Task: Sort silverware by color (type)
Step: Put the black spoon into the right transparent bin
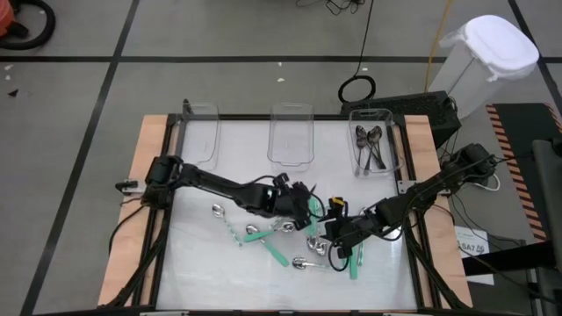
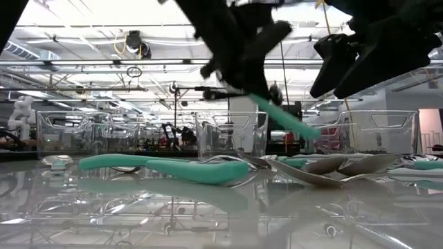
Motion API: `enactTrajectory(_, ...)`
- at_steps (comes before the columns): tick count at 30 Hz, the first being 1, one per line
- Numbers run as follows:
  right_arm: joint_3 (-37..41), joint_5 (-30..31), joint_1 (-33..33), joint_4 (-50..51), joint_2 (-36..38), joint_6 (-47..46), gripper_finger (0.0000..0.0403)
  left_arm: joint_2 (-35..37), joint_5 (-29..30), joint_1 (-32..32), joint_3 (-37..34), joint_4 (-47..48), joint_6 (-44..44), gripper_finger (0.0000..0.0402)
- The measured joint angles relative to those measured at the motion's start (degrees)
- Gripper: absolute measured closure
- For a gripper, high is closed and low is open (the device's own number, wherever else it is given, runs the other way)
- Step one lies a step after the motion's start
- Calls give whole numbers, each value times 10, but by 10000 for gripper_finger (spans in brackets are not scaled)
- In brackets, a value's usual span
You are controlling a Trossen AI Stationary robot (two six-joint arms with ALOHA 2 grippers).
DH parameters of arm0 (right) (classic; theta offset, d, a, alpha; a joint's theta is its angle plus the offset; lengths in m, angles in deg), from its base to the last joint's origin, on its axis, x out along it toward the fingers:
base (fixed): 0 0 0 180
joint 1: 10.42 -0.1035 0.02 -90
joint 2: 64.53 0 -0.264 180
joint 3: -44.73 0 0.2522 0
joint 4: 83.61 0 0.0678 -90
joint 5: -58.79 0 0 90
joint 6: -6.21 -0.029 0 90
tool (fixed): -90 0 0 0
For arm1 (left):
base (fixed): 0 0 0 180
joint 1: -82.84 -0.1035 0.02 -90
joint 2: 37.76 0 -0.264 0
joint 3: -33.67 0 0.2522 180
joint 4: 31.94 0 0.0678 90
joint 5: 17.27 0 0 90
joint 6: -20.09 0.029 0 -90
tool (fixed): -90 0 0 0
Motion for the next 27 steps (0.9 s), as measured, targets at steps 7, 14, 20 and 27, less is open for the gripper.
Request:
enactTrajectory(7, 3, 11, -25, 67, 0, -62, 187, 0, 19, 14, 48, 30, 19, 394)
enactTrajectory(14, 7, 93, -53, 72, 0, -75, 187, 0, 24, 4, 48, 37, 23, 394)
enactTrajectory(20, 8, 107, -52, -2, 0, -70, 187, 0, 41, 0, 48, 40, 52, 394)
enactTrajectory(27, 43, 179, -52, -155, 0, -54, 187, 0, 73, 2, 48, 27, 101, 394)
